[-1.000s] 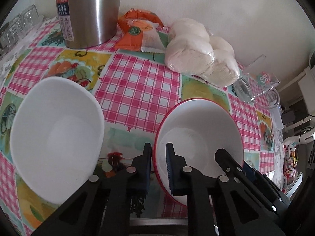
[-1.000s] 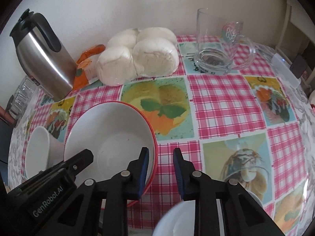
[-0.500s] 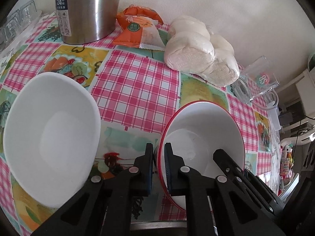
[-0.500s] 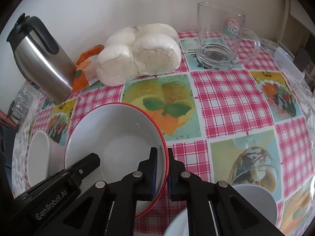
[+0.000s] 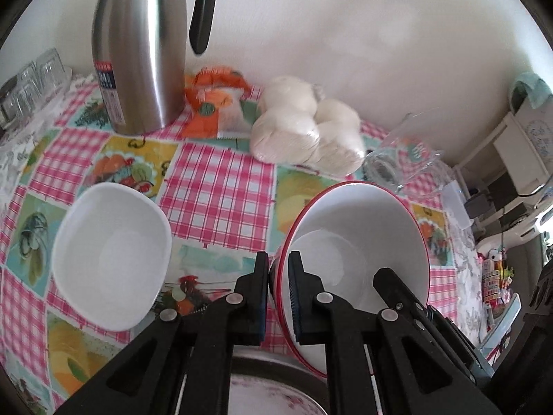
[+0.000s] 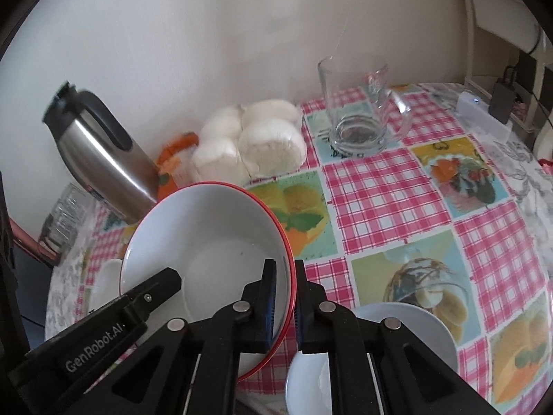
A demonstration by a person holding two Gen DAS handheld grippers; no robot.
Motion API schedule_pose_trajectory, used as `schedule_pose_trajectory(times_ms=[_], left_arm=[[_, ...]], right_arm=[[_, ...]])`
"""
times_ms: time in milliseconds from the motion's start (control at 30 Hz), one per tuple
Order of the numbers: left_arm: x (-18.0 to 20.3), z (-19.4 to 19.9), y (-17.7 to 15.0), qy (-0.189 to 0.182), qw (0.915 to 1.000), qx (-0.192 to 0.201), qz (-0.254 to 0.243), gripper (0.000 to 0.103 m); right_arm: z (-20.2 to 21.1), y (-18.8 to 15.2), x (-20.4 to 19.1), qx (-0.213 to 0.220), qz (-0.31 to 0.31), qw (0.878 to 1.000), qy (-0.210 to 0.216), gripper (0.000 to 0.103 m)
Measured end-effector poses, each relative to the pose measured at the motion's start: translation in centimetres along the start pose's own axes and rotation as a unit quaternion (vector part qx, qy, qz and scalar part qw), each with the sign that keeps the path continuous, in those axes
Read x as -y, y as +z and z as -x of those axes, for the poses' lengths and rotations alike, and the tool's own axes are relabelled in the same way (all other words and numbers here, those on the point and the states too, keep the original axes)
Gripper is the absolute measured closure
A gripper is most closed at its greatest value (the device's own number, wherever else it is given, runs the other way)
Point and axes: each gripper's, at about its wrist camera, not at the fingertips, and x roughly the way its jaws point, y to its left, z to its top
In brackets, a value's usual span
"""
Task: Organize plates and bowls
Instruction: 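Lift the red-rimmed bowl with the right gripper and carry it over the basin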
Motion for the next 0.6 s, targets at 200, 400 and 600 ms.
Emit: schedule_pose_trajectory(times_ms=[200,400,600], left_arm=[[0.1,2.9,-0.7,-0.016,0.9998,0.013,0.005,0.092],[-0.9,5.8,-1.4,-0.029,0.9990,0.029,0.017,0.092],[-1.7,8.2,-2.6,-0.027,0.9985,0.044,0.017,0.092]], right_arm=[[3.0,-0.5,-0.3,0.017,-0.001,1.000,0.003,0.093],[5.6,-1.3,-1.4,0.026,0.006,1.000,0.014,0.093],[7.6,-2.8,-2.7,0.031,0.018,0.999,0.023,0.093]])
